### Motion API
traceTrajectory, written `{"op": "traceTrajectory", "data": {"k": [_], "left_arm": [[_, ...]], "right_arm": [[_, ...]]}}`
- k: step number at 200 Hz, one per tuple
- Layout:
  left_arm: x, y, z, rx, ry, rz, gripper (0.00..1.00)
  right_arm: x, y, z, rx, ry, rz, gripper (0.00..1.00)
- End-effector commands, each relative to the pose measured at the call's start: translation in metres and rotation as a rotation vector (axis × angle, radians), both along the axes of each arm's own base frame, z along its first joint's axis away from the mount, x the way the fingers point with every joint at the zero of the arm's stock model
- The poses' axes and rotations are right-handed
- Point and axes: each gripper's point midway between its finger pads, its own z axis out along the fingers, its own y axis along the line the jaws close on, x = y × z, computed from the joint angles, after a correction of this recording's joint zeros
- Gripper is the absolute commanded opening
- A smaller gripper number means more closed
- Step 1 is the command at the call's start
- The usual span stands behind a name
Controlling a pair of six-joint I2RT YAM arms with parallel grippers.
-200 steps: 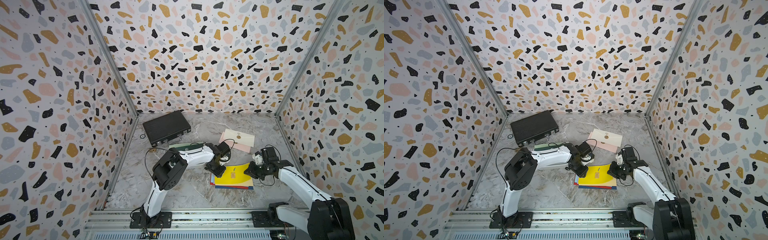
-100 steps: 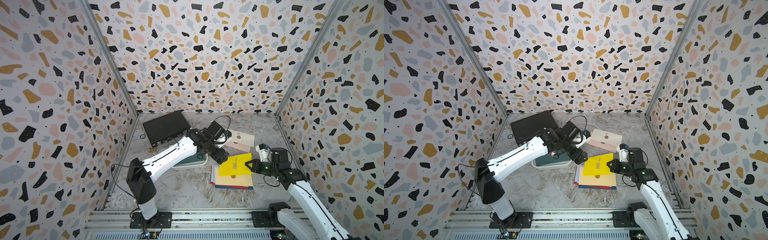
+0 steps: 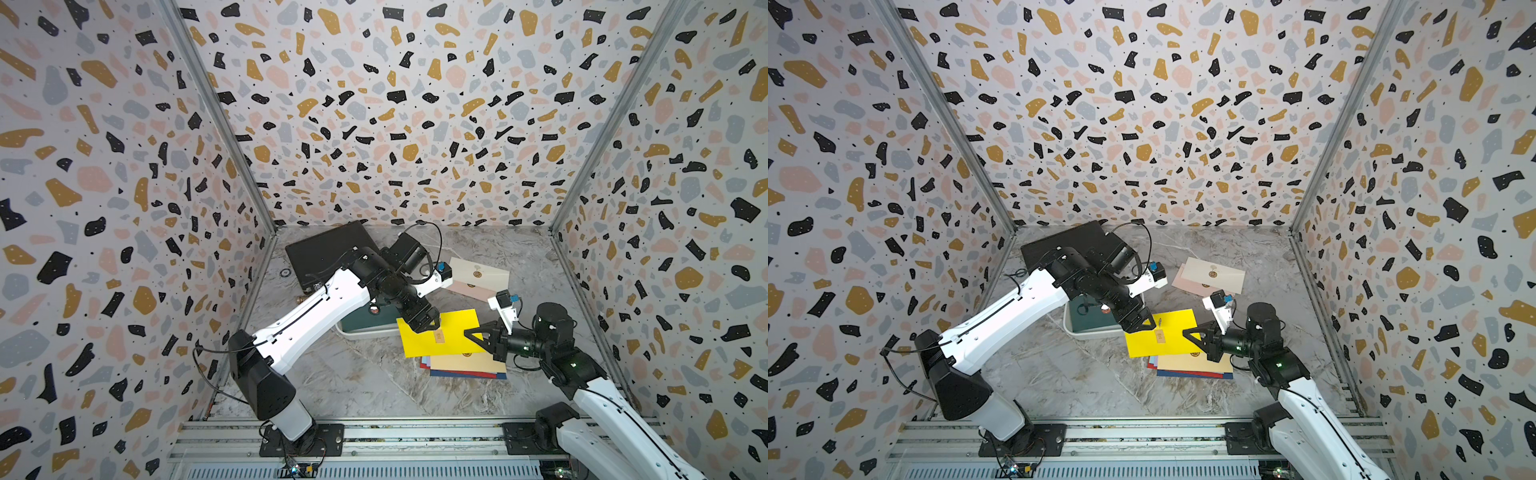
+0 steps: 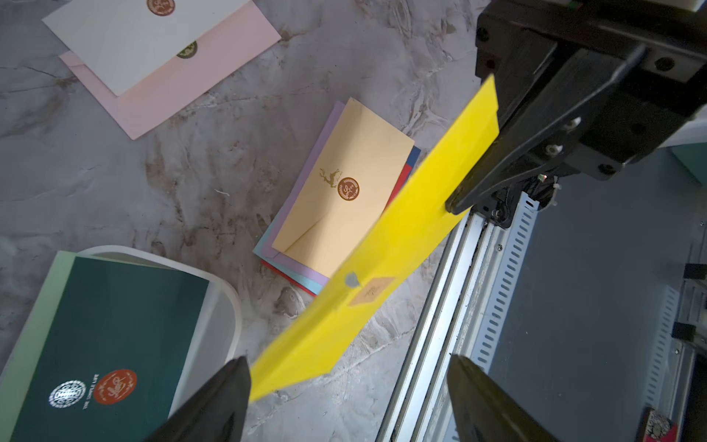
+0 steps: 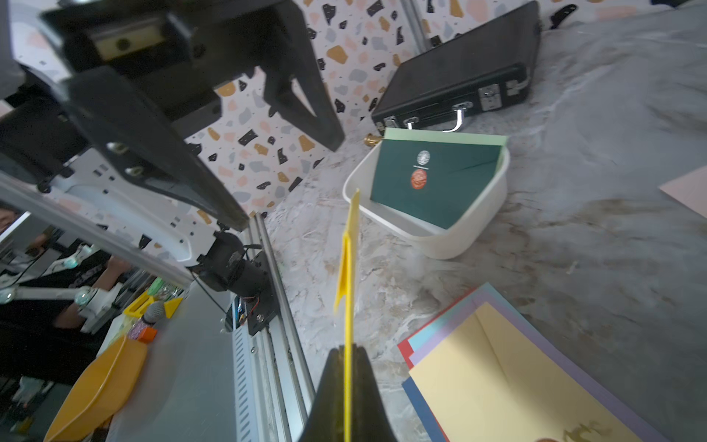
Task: Put the sealed envelopes into the storage box
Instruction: Place the envelope in the storage box.
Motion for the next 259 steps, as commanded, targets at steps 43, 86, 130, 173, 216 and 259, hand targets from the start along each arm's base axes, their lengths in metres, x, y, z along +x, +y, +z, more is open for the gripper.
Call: {"op": "traceTrajectory", "data": {"k": [43, 86, 130, 173, 216, 259], "left_arm": [[-0.033, -0.003, -0.011, -0.038, 0.144, -0.132, 0.75], [-0.053, 0.002, -0.021, -0.059, 0.239, -0.177, 0.44], [-0.055, 0.005, -0.032, -0.079, 0.209, -0.179, 0.24], [-0.046, 0.01, -0.022, -0.093, 0.12, -0.166, 0.08], [-0.044, 0.01, -0.025, -0.084, 0.135, -0.159, 0.21], [-0.044, 0.005, -0.021, -0.109, 0.14, -0.168, 0.14]], "right_arm": [[-0.028, 0.016, 0.029, 0.036, -0.155, 0.187, 0.0], [-0.028, 0.016, 0.028, 0.035, -0.144, 0.185, 0.0], [-0.025, 0.016, 0.025, 0.038, -0.131, 0.174, 0.0], [-0.025, 0.015, 0.02, 0.022, -0.123, 0.164, 0.0], [-0.025, 0.015, 0.02, 0.024, -0.122, 0.165, 0.0], [-0.025, 0.016, 0.019, 0.02, -0.117, 0.165, 0.0]]}}
